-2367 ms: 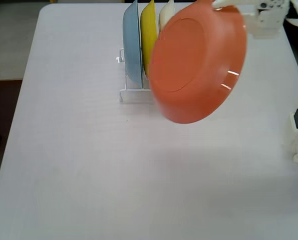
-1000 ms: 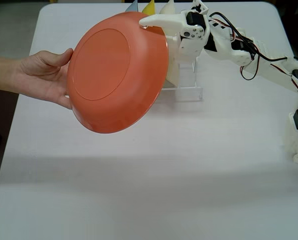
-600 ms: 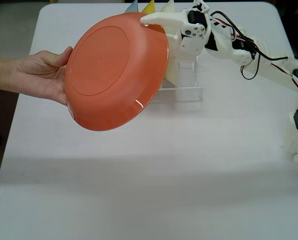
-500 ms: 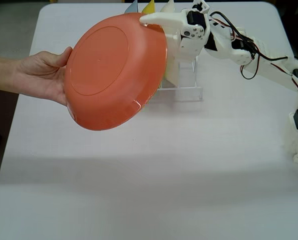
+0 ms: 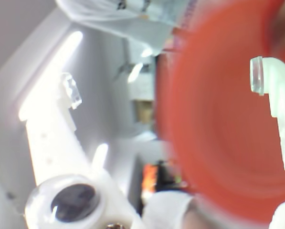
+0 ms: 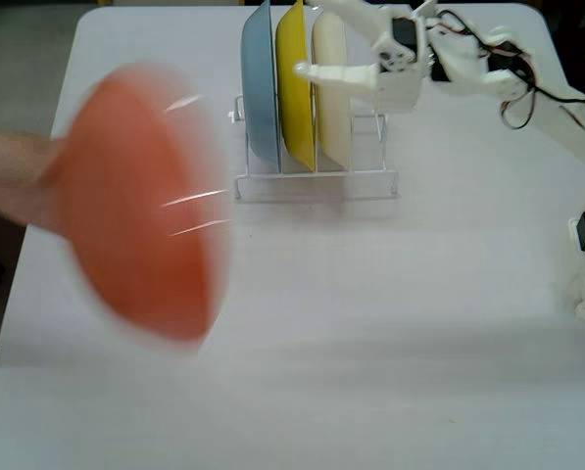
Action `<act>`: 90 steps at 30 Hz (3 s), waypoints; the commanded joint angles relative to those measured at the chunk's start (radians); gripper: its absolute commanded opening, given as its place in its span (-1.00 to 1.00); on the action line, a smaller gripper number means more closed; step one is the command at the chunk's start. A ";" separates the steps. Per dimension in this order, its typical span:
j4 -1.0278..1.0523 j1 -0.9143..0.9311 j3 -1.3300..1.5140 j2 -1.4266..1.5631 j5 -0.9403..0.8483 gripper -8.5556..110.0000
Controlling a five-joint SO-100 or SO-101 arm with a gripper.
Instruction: Could you take three plates?
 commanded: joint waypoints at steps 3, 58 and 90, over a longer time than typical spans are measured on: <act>0.126 0.034 0.103 0.247 -0.072 -0.39; 0.336 0.546 -0.305 -0.359 -0.868 -0.86; 0.653 0.319 -0.476 0.215 -0.313 -0.87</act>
